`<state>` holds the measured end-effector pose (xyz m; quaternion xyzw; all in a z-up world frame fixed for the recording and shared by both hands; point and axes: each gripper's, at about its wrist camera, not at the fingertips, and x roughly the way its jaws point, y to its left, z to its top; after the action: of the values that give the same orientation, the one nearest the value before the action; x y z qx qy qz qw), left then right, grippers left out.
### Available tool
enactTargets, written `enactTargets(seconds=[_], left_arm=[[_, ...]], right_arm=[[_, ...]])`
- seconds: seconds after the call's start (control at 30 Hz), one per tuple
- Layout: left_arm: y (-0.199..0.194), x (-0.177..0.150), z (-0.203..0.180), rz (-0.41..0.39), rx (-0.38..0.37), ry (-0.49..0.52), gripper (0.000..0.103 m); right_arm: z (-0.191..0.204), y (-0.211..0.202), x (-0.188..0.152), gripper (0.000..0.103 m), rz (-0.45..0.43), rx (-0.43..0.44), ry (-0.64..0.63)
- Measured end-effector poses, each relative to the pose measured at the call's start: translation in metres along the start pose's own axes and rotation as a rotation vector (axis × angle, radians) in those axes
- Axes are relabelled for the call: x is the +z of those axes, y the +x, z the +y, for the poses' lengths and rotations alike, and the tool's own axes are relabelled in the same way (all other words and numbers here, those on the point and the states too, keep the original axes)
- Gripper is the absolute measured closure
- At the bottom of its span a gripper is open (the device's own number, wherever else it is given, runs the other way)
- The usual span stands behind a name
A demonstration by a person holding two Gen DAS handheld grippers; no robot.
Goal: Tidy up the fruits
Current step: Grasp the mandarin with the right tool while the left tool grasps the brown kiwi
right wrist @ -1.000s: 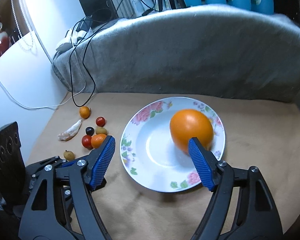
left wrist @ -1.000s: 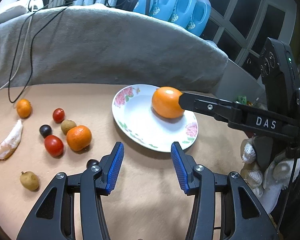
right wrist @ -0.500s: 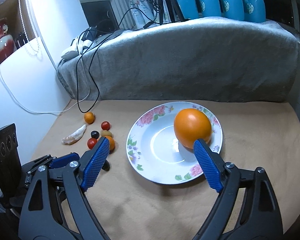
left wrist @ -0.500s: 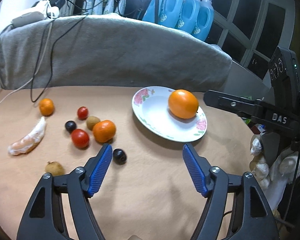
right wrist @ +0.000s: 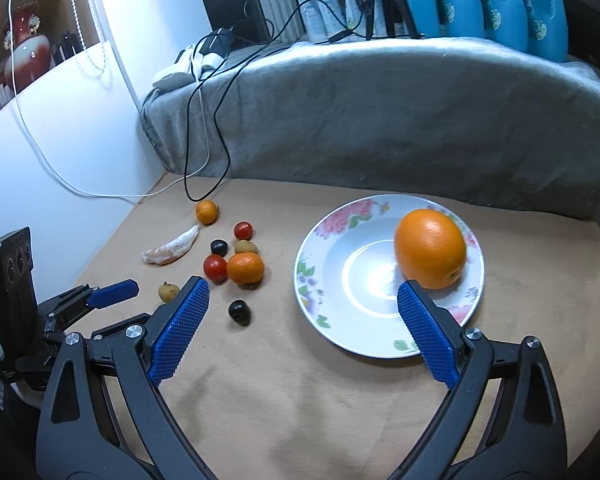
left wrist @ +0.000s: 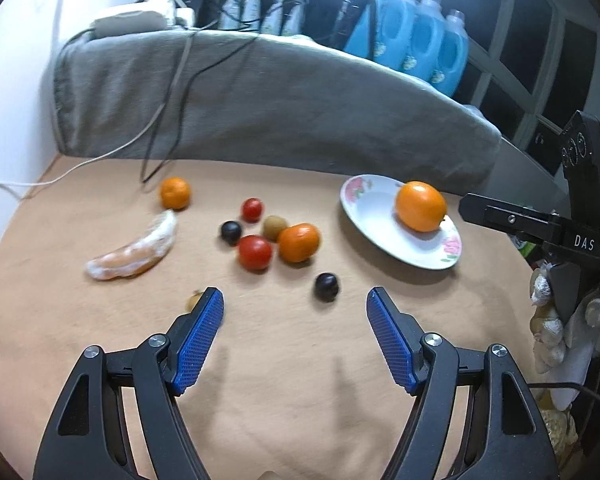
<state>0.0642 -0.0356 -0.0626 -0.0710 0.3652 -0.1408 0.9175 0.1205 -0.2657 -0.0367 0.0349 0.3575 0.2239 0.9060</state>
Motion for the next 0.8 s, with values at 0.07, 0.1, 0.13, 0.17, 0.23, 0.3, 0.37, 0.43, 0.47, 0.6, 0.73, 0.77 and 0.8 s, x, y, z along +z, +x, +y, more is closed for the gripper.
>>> enactTargets(seconds=[0.07,0.1,0.13,0.17,0.23,0.3,0.37,0.43,0.47,0.6,0.73,0.77,0.8], left_arm=[[0.0,-0.001,0.006,0.002,0.011,-0.014,0.029],[0.001,-0.003,0.011,0.005,0.022,-0.027,0.029],[0.001,-0.004,0.015,0.007,0.029,-0.037,0.029],[0.002,-0.005,0.019,0.01,0.035,-0.046,0.029],[0.003,-0.006,0.025,0.015,0.043,-0.06,0.029],[0.005,-0.007,0.031,0.017,0.051,-0.073,0.029],[0.006,-0.008,0.034,0.02,0.057,-0.083,0.029],[0.006,-0.009,0.037,0.02,0.058,-0.094,0.031],[0.007,-0.009,0.039,0.022,0.057,-0.098,0.034],[0.011,-0.009,0.044,0.032,0.055,-0.104,0.041],[0.017,-0.01,0.046,0.047,0.051,-0.107,0.047],[0.017,-0.01,0.047,0.049,0.051,-0.106,0.049],[0.019,-0.01,0.047,0.052,0.05,-0.106,0.051]], right_arm=[[0.003,0.003,0.0,0.006,0.004,0.004,-0.007],[0.005,0.005,0.001,0.006,0.005,0.004,-0.012],[0.007,0.006,0.001,0.006,0.006,0.004,-0.017],[0.009,0.008,0.002,0.006,0.009,0.006,-0.022],[0.013,0.011,0.003,0.006,0.013,0.011,-0.033],[0.019,0.015,0.004,0.006,0.019,0.016,-0.051],[0.024,0.019,0.005,0.006,0.023,0.019,-0.069],[0.029,0.024,0.007,0.008,0.029,0.02,-0.085],[0.031,0.027,0.008,0.012,0.033,0.022,-0.092],[0.041,0.041,0.011,0.017,0.06,0.039,-0.123],[0.048,0.057,0.012,0.025,0.09,0.047,-0.152],[0.05,0.062,0.012,0.029,0.102,0.051,-0.159],[0.052,0.067,0.012,0.032,0.113,0.054,-0.165]])
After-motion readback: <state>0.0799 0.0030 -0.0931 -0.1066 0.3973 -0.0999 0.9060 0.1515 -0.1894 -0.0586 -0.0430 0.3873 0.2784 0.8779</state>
